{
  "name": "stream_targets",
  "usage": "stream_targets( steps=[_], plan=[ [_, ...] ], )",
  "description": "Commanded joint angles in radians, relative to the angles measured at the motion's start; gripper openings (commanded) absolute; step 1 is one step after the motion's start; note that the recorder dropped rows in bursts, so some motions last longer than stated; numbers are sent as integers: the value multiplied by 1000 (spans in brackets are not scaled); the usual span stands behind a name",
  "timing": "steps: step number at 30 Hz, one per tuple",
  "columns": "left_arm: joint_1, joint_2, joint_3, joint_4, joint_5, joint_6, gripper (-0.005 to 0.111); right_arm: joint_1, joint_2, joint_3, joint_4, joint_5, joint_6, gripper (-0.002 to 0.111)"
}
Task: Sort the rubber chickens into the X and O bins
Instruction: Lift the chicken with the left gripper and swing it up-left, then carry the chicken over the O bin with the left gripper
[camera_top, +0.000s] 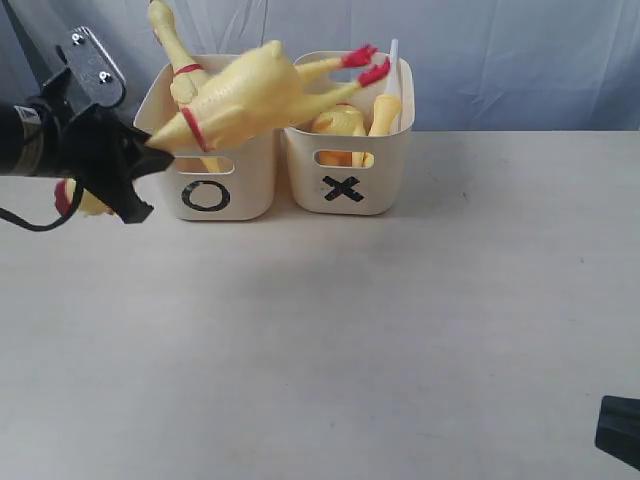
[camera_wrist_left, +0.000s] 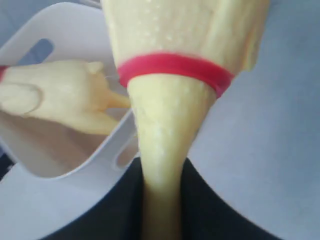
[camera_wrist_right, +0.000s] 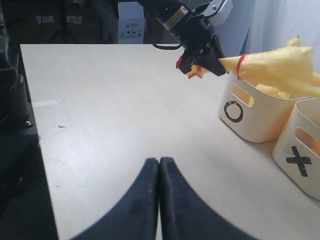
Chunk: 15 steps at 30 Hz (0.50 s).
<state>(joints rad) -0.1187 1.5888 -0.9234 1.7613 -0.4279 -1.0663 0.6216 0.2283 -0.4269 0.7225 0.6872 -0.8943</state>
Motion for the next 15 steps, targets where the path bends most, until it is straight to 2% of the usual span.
stream_targets(
  steps=[1, 7, 13, 15],
  plan=[
    [-3, -50, -36, -17, 139, -81, 0, -5, -6, 7, 2, -5, 1, 0],
    [-3, -54, -126, -17, 181, -81, 0, -5, -6, 7, 2, -5, 1, 0],
    [-3, -52, -188, -17, 444, -74, 0, -5, -6, 7, 4, -9, 1, 0],
    [-3, -52, -197, -17, 488, -39, 0, -5, -6, 7, 4, -9, 1, 0]
  ],
)
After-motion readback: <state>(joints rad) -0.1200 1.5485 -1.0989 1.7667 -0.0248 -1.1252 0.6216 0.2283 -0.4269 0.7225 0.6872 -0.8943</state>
